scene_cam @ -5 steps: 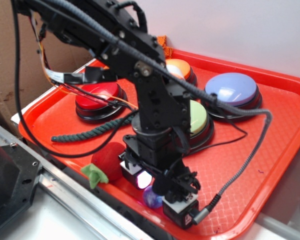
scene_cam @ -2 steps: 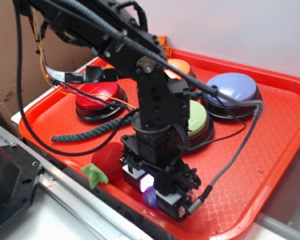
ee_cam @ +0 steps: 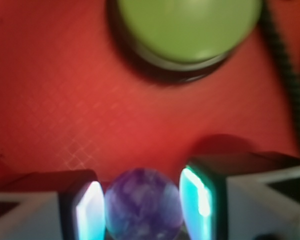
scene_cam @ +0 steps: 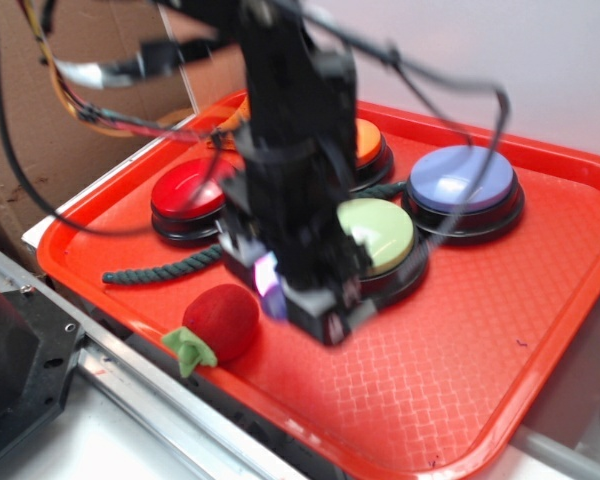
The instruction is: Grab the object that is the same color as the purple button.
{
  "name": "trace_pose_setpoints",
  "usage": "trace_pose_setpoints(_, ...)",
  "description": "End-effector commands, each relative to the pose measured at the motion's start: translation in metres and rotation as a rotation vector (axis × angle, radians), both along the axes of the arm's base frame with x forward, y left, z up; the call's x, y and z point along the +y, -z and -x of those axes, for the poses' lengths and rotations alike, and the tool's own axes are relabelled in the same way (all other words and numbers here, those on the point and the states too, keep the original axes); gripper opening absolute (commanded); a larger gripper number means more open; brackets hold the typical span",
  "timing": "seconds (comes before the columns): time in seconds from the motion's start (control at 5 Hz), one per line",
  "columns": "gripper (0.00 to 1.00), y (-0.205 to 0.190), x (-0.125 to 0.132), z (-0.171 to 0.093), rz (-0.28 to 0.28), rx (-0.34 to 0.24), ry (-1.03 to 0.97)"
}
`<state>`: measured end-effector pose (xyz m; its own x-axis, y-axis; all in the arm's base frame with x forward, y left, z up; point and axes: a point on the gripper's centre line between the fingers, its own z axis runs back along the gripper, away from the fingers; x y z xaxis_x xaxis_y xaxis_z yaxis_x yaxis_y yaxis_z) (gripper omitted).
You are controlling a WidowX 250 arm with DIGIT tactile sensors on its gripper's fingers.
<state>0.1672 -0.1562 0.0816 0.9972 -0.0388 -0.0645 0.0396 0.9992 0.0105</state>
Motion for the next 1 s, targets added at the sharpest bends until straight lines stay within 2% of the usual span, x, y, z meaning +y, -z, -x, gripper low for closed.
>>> trace_pose_setpoints(0.0, 0.0, -0.087, 0.032, -0.002, 0.065, -0.119, -0.082)
trace_pose_setpoints(0.4, 0.0, -0.131, 0.077, -0.009, 0.096, -0.177, -0.17)
trace_pose_setpoints(0.6, 0.0, -0.132, 0.084, -0.011, 0.113, -0.18, -0.158)
trace_pose_setpoints(0.8, 0.66, -0.128, 0.084, -0.016, 0.017, -0.074, -0.043)
